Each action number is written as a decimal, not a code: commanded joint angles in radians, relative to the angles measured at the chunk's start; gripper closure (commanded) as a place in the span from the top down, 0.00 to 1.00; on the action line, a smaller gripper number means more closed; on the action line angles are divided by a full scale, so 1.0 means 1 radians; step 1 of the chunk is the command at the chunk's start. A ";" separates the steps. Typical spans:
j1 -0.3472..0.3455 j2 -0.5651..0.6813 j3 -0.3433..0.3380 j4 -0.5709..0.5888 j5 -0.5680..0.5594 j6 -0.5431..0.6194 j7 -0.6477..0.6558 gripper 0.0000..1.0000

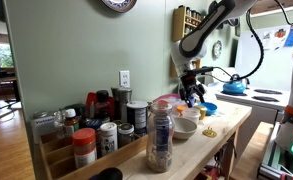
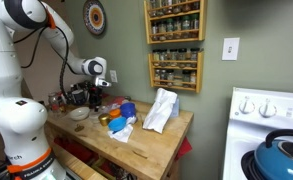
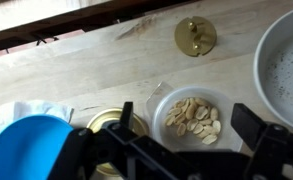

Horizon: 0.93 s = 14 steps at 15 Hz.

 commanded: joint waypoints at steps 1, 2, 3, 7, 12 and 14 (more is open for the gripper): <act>-0.023 0.006 -0.017 -0.030 -0.013 0.044 -0.068 1.00; -0.025 0.016 -0.019 -0.029 -0.003 0.045 -0.078 1.00; -0.026 0.022 -0.019 -0.030 0.001 0.050 -0.088 1.00; -0.026 0.037 -0.020 -0.035 0.011 0.053 -0.106 0.69; -0.023 0.041 -0.020 -0.041 0.019 0.052 -0.088 0.41; -0.022 0.046 -0.019 -0.041 0.030 0.055 -0.079 0.44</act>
